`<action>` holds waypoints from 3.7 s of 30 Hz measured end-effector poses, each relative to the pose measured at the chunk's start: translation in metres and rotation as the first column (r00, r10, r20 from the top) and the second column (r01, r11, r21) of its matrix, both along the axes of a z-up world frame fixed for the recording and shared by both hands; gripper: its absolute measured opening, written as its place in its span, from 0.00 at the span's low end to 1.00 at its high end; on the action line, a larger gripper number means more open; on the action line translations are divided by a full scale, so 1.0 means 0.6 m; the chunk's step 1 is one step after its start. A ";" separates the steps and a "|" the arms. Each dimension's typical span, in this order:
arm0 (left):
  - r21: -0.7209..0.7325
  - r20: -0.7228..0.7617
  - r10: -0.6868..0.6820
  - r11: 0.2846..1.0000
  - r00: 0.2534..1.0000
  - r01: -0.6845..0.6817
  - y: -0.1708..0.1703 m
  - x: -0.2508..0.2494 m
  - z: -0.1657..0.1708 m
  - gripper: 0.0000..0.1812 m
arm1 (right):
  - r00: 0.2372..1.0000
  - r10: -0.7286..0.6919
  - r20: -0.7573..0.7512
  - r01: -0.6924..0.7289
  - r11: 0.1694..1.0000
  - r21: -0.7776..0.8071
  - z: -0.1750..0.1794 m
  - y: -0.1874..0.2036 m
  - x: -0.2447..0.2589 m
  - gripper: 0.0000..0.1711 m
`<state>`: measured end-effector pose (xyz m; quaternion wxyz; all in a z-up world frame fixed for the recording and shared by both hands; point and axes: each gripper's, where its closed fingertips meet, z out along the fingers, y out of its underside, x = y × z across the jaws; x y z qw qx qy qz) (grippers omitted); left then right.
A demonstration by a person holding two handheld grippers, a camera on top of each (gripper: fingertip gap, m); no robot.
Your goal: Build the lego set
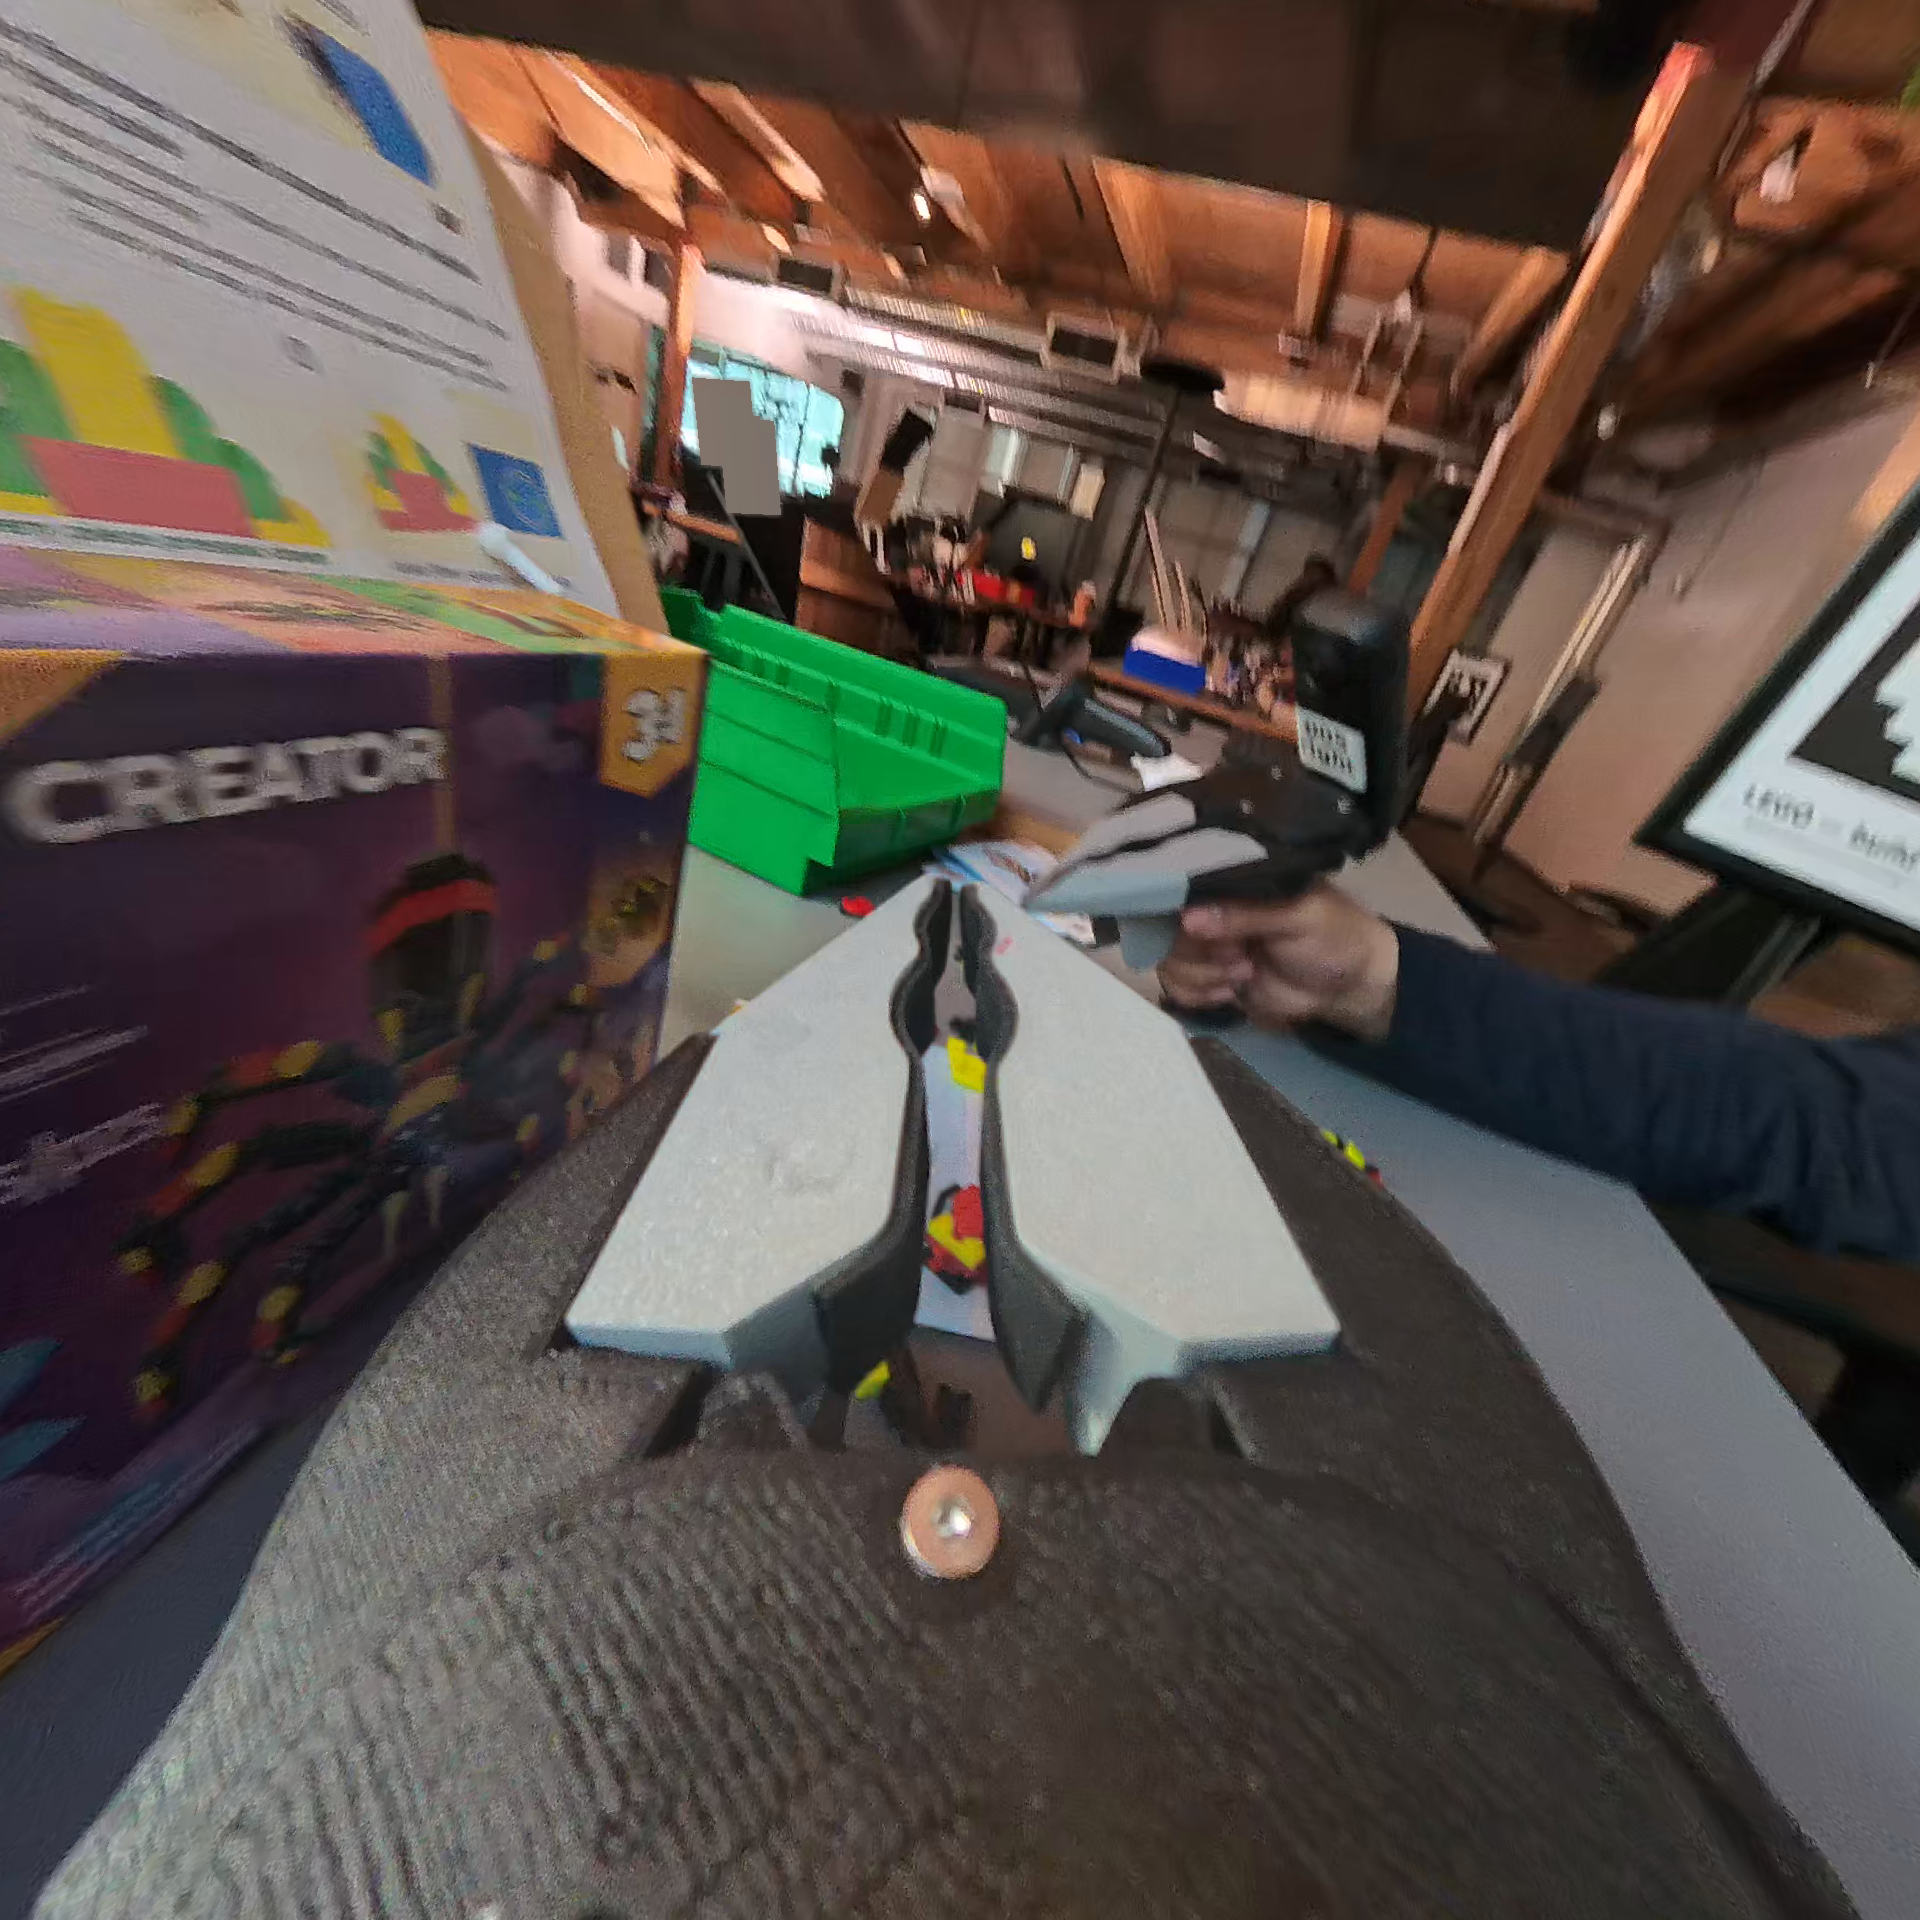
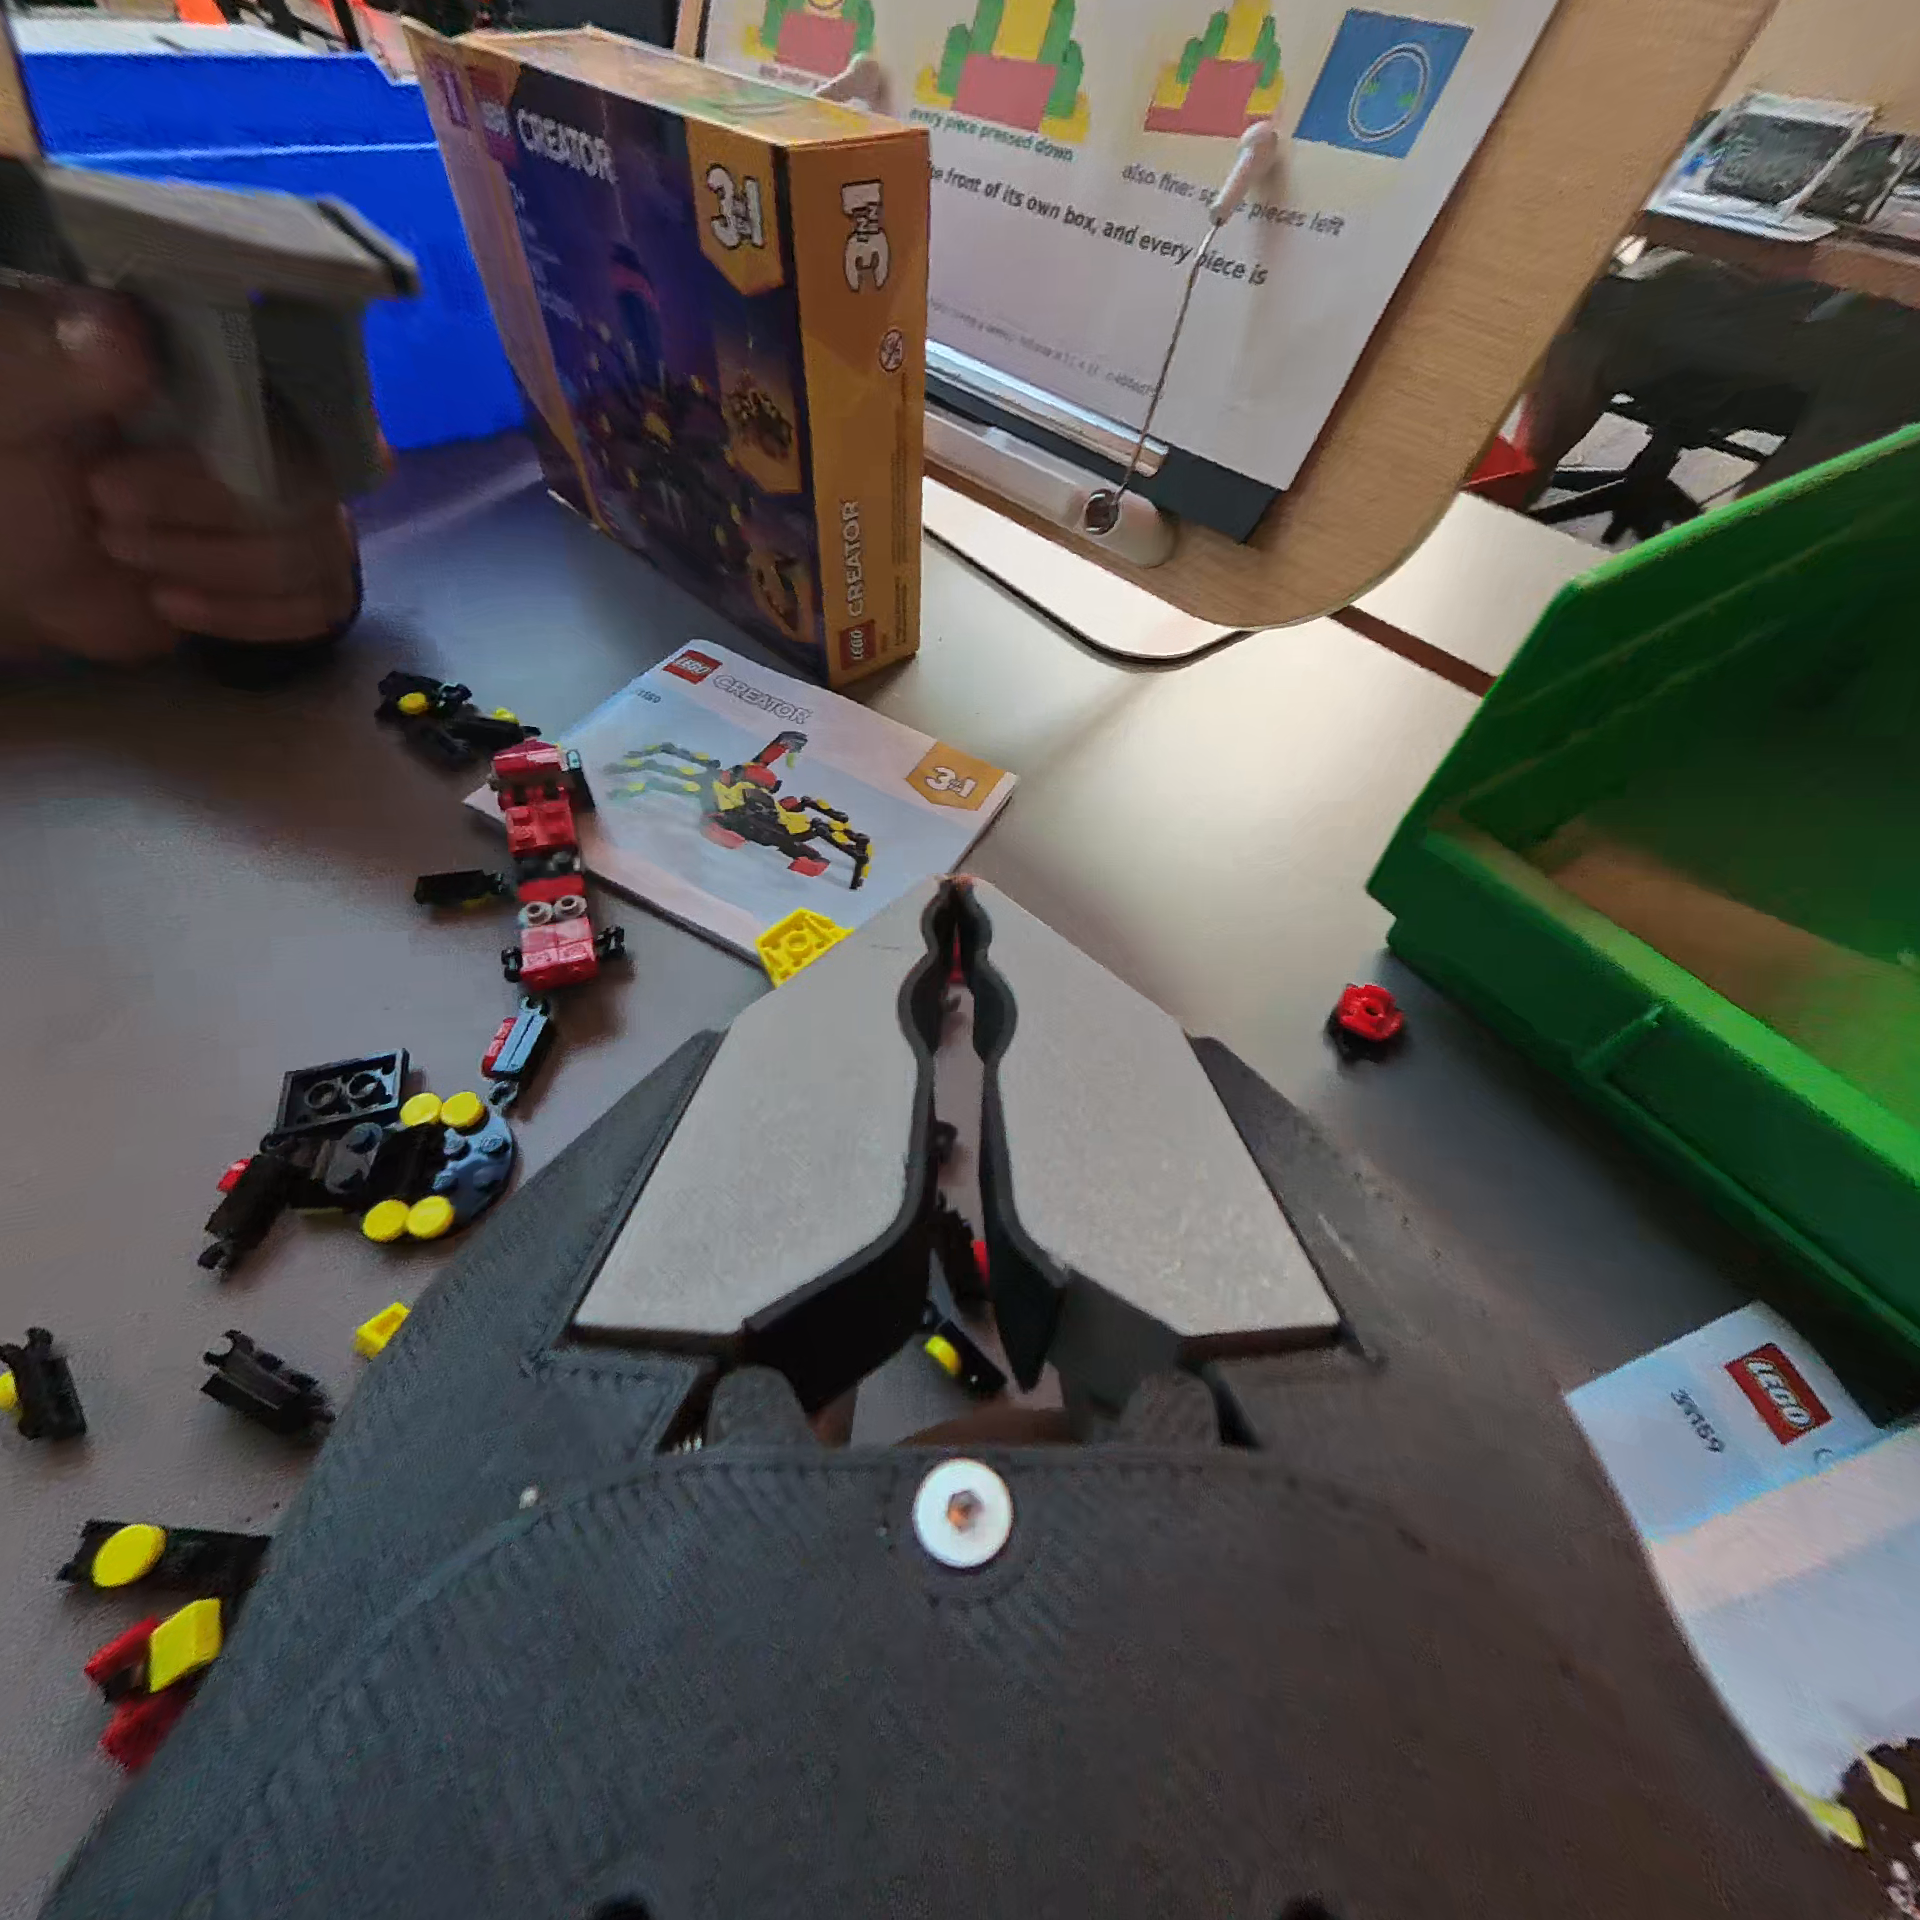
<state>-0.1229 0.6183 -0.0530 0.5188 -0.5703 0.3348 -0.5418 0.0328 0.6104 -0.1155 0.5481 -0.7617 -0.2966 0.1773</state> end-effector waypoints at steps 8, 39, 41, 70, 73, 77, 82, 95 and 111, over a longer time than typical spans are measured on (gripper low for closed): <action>-0.029 -0.001 -0.055 0.998 0.998 0.055 0.020 0.008 -0.003 0.00 | 0.987 0.135 0.090 -0.126 0.987 -0.097 -0.034 -0.020 -0.035 0.11; 0.180 -0.266 -0.201 0.950 0.943 0.254 -0.082 0.056 -0.042 0.00 | 0.960 0.269 -0.077 -0.274 0.960 -0.058 0.000 -0.025 -0.058 0.10; 0.183 -0.293 -0.174 0.955 0.940 0.233 -0.080 0.061 -0.047 0.00 | 0.953 0.287 -0.097 -0.291 0.956 -0.031 0.008 -0.030 -0.058 0.10; 0.470 -0.460 0.501 0.838 0.733 -0.277 0.036 0.002 -0.075 0.00 | 0.956 -0.282 -0.075 0.280 0.959 -0.031 0.006 -0.211 0.131 0.14; 0.350 -0.463 0.513 0.855 0.723 -0.382 0.064 -0.029 -0.079 0.00 | 0.958 -0.285 0.013 0.286 0.958 -0.034 -0.008 -0.190 0.129 0.13; 0.265 -0.434 0.498 0.867 0.751 -0.423 0.074 -0.042 -0.075 0.00 | 0.968 -0.233 0.098 0.239 0.970 -0.048 -0.025 -0.146 0.122 0.13; 0.247 -0.446 0.480 0.877 0.755 -0.412 0.075 -0.039 -0.080 0.00 | 0.973 -0.210 0.097 0.206 0.977 0.047 -0.008 -0.076 0.128 0.11; 0.235 -0.558 0.391 0.920 0.731 -0.313 0.066 -0.015 -0.112 0.00 | 0.979 -0.153 -0.135 0.177 0.966 0.190 0.053 -0.005 0.152 0.10; 0.305 -0.611 0.408 0.912 0.679 -0.273 0.060 -0.005 -0.125 0.00 | 0.984 -0.149 0.095 0.144 0.988 0.058 -0.005 0.011 0.124 0.10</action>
